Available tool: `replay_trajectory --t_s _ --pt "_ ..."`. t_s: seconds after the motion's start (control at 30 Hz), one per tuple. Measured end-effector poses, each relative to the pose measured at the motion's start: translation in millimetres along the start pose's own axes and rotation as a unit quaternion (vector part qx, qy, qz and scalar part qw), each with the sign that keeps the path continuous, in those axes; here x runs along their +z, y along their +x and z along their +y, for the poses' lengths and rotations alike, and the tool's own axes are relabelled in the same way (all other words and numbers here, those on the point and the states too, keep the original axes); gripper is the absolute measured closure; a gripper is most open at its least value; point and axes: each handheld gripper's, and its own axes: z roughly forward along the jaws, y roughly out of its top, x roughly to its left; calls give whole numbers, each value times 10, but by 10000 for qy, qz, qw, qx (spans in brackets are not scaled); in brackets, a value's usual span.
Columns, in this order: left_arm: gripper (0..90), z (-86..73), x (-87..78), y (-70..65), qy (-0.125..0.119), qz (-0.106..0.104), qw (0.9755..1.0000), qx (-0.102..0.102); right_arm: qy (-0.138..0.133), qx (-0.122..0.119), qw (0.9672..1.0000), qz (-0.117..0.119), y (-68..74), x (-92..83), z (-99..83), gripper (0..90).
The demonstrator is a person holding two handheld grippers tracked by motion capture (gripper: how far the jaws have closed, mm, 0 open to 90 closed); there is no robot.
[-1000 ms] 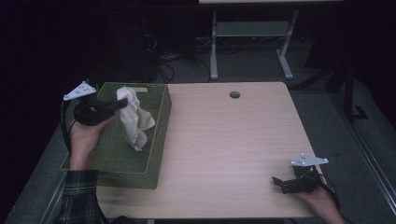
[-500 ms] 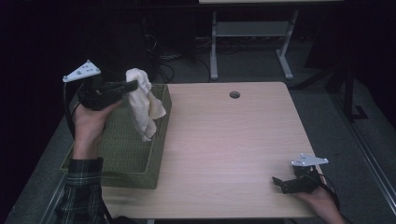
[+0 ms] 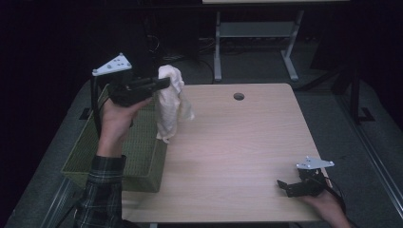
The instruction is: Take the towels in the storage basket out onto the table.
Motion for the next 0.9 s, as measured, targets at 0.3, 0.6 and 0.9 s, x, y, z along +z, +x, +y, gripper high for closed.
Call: replay_trajectory --t_s 0.3,0.6,0.9 --pt "829 -74 354 -245 176 -578 9982 67 0 -3 10000 0 -1 0 0 0" --pt "828 -310 754 -483 581 -1180 9912 178 0 -1 10000 -1 0 0 0 0" --pt "828 -578 1127 -684 1006 -1742 9792 260 3 2 10000 0 0 -1 0 0"
